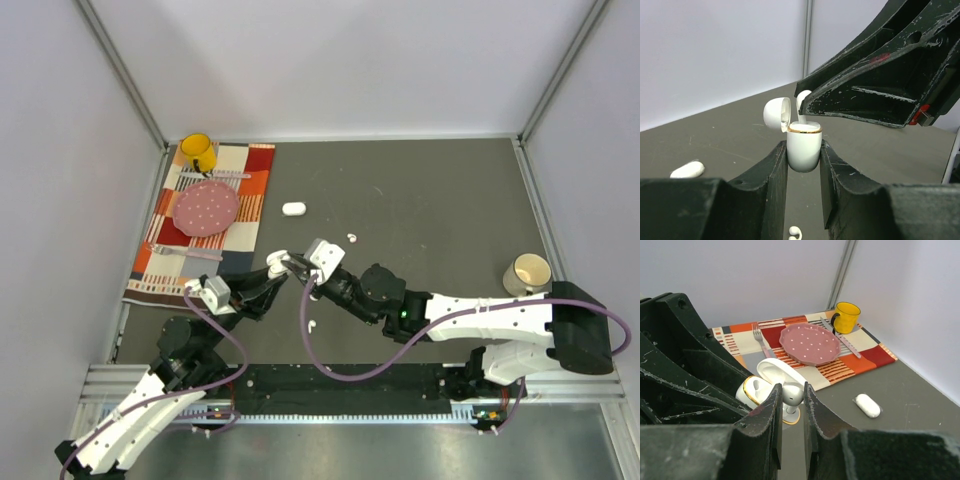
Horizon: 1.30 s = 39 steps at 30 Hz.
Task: Insert the wireless bluetooth earbuds into the charging case
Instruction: Place the earbud in the charging case.
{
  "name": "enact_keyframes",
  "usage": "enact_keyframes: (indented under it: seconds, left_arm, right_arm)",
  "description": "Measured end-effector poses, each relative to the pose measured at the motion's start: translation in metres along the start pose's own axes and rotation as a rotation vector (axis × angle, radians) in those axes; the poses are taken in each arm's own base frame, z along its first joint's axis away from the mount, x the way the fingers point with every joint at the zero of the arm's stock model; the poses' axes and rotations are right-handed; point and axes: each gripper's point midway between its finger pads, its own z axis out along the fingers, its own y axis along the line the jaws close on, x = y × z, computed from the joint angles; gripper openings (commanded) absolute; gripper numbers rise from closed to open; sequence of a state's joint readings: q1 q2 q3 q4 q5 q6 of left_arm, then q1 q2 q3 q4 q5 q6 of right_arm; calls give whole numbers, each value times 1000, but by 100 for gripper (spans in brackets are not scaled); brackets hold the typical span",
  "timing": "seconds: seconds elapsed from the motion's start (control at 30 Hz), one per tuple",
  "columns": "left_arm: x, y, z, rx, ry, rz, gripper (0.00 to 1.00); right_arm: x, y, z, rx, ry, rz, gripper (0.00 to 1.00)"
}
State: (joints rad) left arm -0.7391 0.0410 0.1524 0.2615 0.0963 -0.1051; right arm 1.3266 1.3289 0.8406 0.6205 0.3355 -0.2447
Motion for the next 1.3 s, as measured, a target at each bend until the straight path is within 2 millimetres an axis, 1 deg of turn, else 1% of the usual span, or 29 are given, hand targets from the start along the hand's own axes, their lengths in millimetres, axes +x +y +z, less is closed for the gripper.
enact_keyframes:
  seconds: [0.07,0.1,0.2,0.4,0.47,0.5,0.57,0.67,0.7,0.77,0.8,0.9,0.93,1.07,1.2,1.3]
  left_arm:
    - [0,0,0,0,0,0,0]
    - [0,0,0,0,0,0,0]
    - [0,0,0,-1,0,0,0]
    - [-1,2,0,-8,-11,5,0]
    - [0,2,-1,-10,-9,5,0]
    - [0,2,-1,-10,-9,5,0]
    - [0,2,-1,-10,-9,5,0]
    - [0,2,-1,-10,-11,5,0]
    - [0,2,-1,-10,-11,6,0]
    - [-1,2,-1,-10,-13,6,0]
    - [-1,2,-1,-10,-14,6,0]
    - [-4,2,0,-9,-27,7,0]
    - [-5,2,0,-8,-31,7,0]
    - [-6,2,0,-8,-34,8,0]
    - [-6,2,0,-8,-34,8,0]
    - [-6,2,0,-8,-34,8,0]
  right_arm:
    - [0,0,0,1,1,5,13]
    - [0,0,0,1,2,6,19]
    - [0,0,0,2,6,11,28]
    - [5,0,-1,6,29,15,28]
    - [7,0,-1,7,35,18,31]
    - [7,0,-1,8,37,18,37]
    - [7,-1,-1,14,36,24,46]
    - [4,-3,-1,23,32,31,54]
    - [3,-4,-1,25,30,35,59]
    - [0,-4,-3,26,27,47,66]
    - [-1,-5,-3,26,24,52,71]
    - [-6,-6,-6,28,17,71,78]
    - [-9,-7,-7,29,13,79,80]
    - [-27,-17,-14,59,-25,123,83]
    - [-57,-31,-25,100,-87,203,86]
    - [-77,-40,-30,122,-118,266,86]
